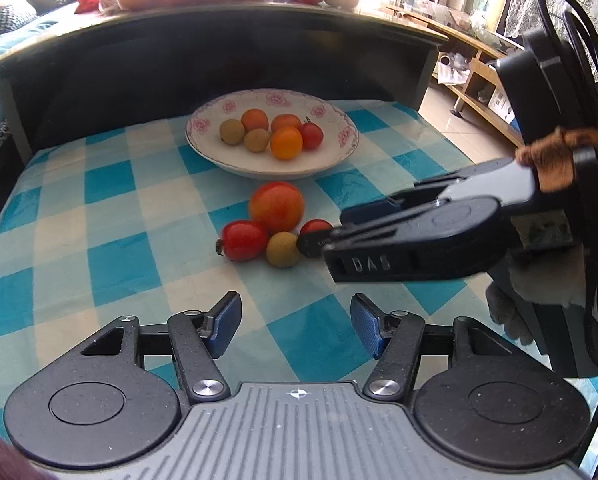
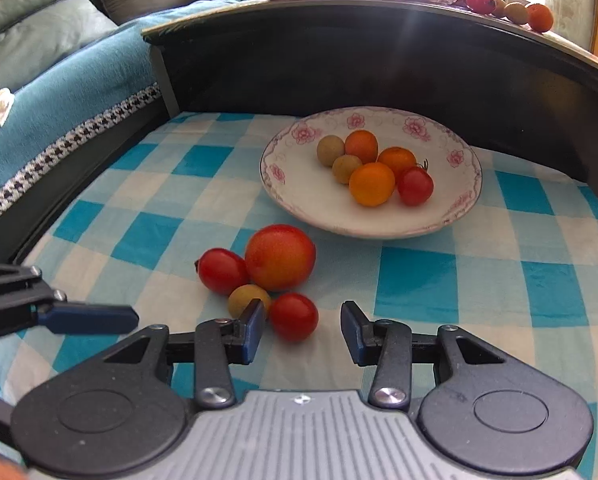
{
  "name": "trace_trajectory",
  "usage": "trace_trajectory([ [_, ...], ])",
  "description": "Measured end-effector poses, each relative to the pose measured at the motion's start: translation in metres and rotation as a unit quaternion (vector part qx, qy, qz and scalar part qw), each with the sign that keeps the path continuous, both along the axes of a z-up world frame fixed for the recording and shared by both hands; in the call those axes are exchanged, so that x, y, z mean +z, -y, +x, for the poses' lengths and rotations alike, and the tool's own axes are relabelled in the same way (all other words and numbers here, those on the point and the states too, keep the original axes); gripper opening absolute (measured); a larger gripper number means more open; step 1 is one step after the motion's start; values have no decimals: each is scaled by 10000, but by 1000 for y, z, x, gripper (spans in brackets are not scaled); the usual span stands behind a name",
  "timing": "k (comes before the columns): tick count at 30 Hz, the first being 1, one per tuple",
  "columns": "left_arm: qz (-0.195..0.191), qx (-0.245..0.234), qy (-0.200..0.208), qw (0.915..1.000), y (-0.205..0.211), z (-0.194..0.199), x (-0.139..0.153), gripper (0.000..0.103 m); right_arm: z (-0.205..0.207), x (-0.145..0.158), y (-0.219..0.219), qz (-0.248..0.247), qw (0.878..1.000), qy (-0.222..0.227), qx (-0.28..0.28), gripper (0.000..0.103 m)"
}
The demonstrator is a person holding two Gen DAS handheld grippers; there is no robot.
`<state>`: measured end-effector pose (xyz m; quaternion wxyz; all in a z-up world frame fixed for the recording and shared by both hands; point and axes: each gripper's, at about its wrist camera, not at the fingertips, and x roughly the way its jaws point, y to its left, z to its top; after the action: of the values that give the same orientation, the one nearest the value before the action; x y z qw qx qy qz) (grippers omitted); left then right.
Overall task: Organize fruits
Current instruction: 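Lower the right tool onto a red cherry tomato and close it, then close the left tool on the yellow-brown fruit while the right tool holds the tomato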
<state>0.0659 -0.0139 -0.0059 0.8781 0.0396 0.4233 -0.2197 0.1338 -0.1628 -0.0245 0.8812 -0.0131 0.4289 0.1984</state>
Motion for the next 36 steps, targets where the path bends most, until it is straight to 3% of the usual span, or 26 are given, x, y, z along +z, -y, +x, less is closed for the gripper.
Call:
trace_trajectory([
  [3,14,8,-62,10000,0,1,-4,69,6,-1,-1,212,9997,-55,119,44],
  [9,46,44,-107,9999,-2,2,-6,69,3,-8,-12,55,9993,-126,359,44],
  [12,44,41,-102,9999,-2,2,-6,69,5,-7,-12,93,9995,-157,263,41],
  [15,44,38,-69,10000,-3,2,-5,69,5,-7,-11,12,9996,-210,185,30],
  [25,41,163,80,9998,-3,14,-8,70,-9,13,15,109,9997,-154,-174,30],
  [29,-207,272,138,9993,3,26,-8,67,-21,23,29,118,9994,-146,-303,30],
  [36,100,291,210,9993,19,36,-24,62,-32,14,49,108,9983,-300,-496,30],
])
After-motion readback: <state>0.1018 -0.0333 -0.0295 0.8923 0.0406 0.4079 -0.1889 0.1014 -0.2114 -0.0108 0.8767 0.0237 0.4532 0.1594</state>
